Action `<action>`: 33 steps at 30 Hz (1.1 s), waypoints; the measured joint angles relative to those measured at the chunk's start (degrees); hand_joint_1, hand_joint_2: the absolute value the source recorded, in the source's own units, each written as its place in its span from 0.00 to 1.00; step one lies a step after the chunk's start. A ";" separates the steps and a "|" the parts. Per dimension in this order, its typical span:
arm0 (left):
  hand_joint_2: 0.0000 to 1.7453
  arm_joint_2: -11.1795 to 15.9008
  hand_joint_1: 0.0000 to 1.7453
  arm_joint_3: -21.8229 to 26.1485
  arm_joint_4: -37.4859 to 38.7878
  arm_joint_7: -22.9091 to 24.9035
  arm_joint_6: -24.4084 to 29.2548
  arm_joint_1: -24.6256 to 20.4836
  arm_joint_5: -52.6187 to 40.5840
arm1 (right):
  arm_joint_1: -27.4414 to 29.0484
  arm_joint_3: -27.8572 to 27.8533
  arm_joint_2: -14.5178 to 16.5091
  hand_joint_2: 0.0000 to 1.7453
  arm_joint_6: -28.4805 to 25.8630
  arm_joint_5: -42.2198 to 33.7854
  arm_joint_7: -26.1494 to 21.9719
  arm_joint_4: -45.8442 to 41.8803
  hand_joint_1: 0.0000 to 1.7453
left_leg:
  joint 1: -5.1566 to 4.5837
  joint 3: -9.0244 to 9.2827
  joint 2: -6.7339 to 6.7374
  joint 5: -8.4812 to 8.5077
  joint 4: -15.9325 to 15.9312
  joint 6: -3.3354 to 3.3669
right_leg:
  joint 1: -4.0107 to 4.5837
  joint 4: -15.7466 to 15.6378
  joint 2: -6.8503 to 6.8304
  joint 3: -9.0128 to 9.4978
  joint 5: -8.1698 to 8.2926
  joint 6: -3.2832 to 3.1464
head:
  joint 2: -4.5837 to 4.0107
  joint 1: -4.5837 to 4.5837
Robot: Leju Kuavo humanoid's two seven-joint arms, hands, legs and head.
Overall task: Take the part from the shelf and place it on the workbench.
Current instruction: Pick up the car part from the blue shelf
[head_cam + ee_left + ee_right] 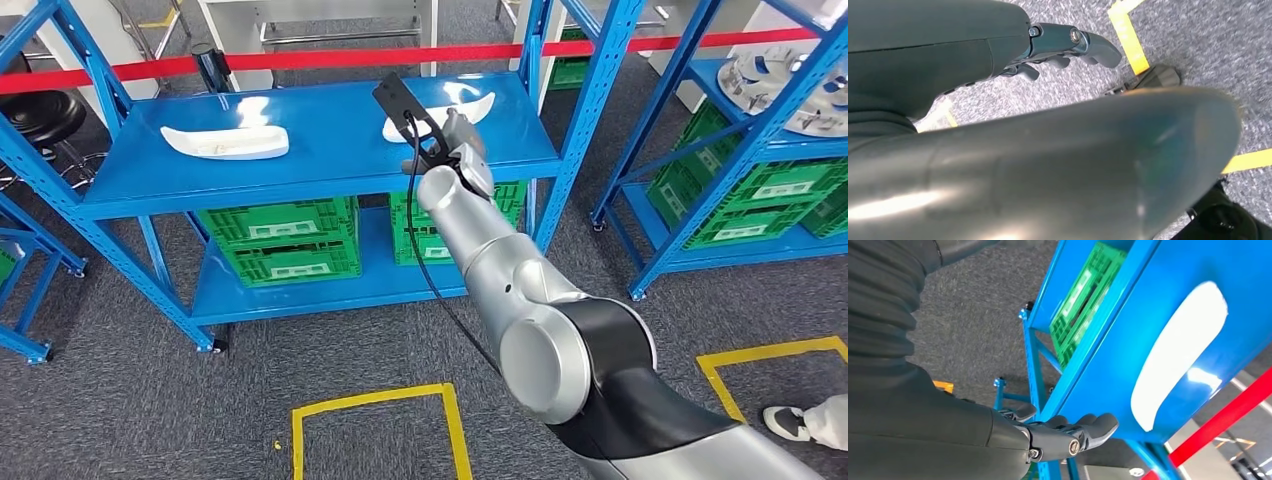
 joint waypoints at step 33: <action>0.00 0.08 0.00 0.46 -0.11 -0.07 0.04 0.62 -0.04 | 0.73 0.31 0.09 1.00 -0.02 -0.33 -0.30 -0.38 0.00 | 0.11 -0.64 0.25 -1.15 2.23 -0.94 | -0.56 -1.07 0.12 1.32 0.06 -0.40 | 0.00 -0.36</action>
